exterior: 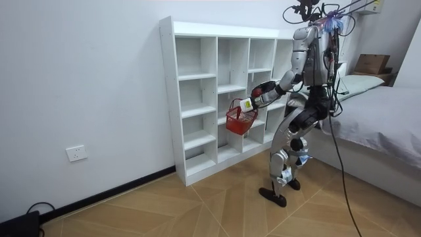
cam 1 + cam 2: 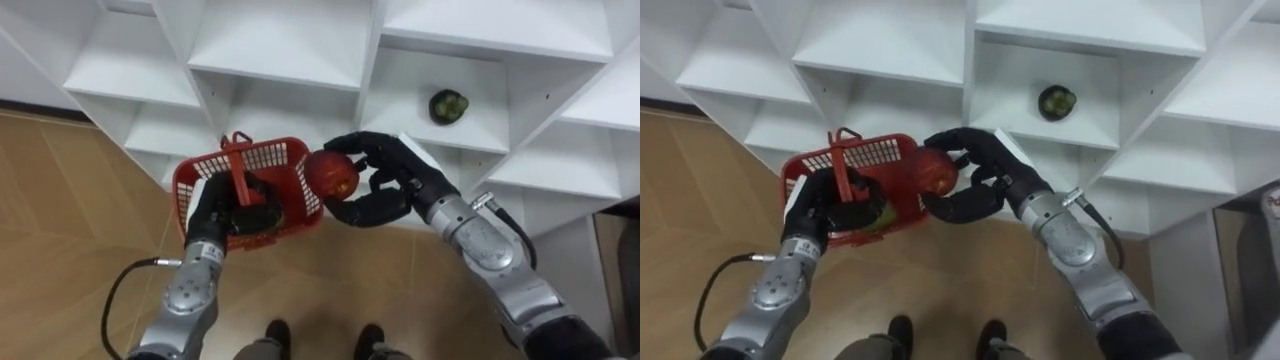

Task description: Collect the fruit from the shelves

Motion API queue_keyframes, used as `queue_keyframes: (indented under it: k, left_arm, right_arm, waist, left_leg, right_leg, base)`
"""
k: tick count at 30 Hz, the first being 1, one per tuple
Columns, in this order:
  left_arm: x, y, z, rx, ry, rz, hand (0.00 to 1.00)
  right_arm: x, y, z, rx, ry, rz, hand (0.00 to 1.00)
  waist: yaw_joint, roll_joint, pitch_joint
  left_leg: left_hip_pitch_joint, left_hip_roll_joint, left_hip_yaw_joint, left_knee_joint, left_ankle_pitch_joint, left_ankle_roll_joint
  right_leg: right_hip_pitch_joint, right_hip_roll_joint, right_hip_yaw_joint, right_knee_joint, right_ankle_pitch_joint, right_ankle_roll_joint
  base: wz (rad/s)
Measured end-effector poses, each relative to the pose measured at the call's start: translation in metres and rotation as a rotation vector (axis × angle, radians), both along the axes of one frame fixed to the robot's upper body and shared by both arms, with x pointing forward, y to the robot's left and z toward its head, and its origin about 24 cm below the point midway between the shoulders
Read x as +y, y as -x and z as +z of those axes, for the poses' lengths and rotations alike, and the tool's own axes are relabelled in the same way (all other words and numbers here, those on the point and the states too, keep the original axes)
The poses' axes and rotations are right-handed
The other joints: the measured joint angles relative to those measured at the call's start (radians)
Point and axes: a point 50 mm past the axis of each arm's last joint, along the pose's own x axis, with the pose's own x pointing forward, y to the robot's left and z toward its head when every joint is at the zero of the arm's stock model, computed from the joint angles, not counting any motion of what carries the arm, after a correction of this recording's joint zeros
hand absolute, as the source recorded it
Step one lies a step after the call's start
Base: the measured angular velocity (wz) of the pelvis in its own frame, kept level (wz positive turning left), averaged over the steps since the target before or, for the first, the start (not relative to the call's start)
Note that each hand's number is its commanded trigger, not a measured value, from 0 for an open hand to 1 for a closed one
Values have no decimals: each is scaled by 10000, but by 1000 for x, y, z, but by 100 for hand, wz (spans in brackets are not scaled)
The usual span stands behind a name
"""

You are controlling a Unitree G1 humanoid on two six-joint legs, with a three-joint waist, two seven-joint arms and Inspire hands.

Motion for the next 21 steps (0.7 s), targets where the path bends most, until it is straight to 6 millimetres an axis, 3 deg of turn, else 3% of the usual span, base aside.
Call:
queue_keyframes:
  k: [5,21]
  left_arm:
    - [-4,-7,18,-886,218,-380,100]
    - [-13,2,10,-412,1107,-1606,100]
  right_arm:
    - [1,0,1,-128,311,193,100]
    - [-1,6,-6,520,558,912,100]
  waist:
    - [-33,5,-6]
    - [-70,-53,-57]
  left_leg:
    - [13,82,161,-46,9,20]
    - [41,55,128,-178,96,40]
  right_leg:
    - [-43,10,-10,-31,41,-69]
    - [-22,12,-20,-144,118,-106]
  base:
    - [-8]
    - [0]
